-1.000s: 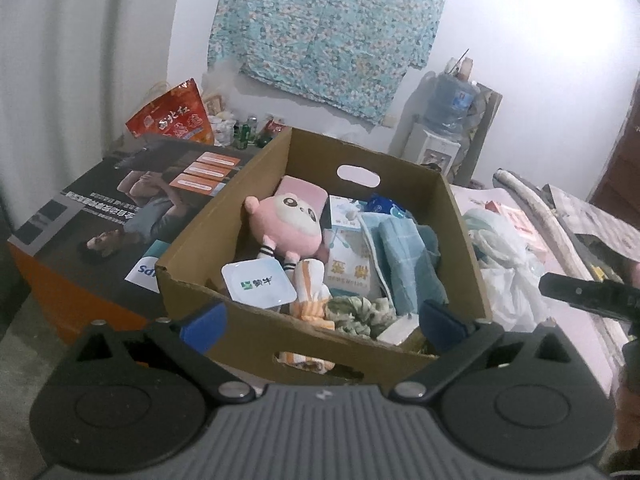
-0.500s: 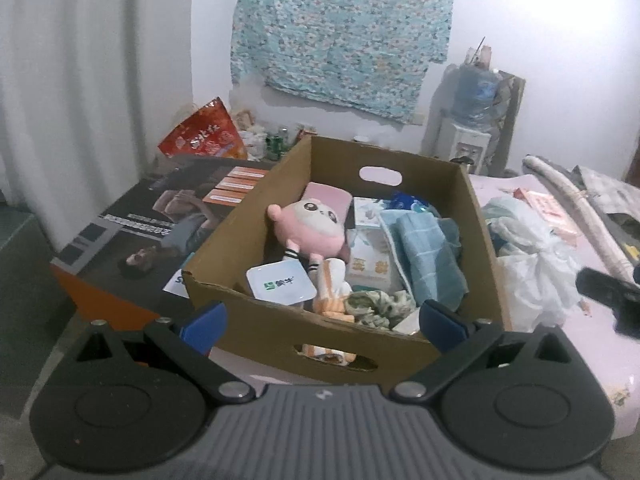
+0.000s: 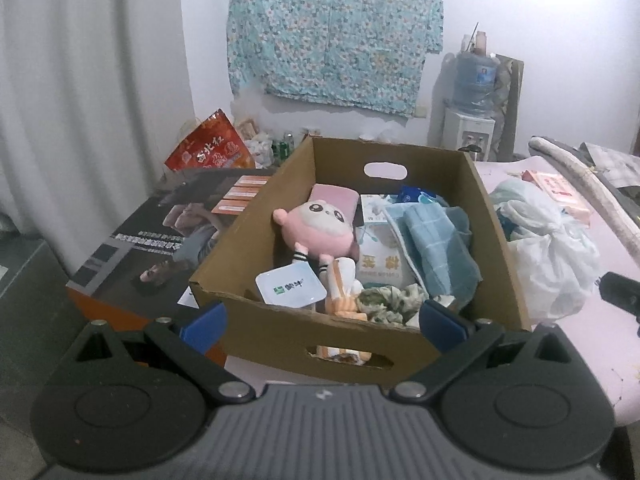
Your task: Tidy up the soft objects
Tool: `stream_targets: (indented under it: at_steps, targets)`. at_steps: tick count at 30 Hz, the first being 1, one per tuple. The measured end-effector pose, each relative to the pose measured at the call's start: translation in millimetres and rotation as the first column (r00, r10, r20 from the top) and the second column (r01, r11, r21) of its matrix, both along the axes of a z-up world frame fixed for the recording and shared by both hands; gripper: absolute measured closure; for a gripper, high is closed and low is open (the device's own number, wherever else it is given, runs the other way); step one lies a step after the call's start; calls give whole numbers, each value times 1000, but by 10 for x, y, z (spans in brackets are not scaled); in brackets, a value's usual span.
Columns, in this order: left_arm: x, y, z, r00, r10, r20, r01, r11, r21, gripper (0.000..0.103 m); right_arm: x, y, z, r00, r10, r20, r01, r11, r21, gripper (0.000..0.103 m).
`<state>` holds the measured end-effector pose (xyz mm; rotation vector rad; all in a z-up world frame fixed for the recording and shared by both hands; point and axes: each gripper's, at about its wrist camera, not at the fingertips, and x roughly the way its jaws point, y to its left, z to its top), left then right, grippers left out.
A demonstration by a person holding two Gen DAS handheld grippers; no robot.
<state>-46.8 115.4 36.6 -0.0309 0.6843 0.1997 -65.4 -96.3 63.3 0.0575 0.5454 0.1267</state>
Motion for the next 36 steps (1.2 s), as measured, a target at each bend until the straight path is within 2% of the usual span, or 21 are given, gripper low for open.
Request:
stream_targets:
  at_steps: [5,10,15,27,36]
  targets:
    - [-17,-14,-21,1000,-6,-31,5,999,-32,0,7,25,-46,999,17,-43,-16,999,27,1]
    - [-53,-42,-102,997,-4,-74,3,1000,-17,0,-30,115,-148,995,35,-93,-36,999,-3,1]
    - [-93,-49,-129,996,-6,-91,5,1000,-12,0,-35,132,-190,990,55,-133,-54,999,6,1]
    - [-14,-136,-152,991,-29,-127,30,1000,2,0,15,145,-228,984,55,-167,-57,998,-9,1]
    - [50,-144,-193,986,-46,-160,43,999,-19,0,60,175,-261,980,65,-190,-71,997,-21,1]
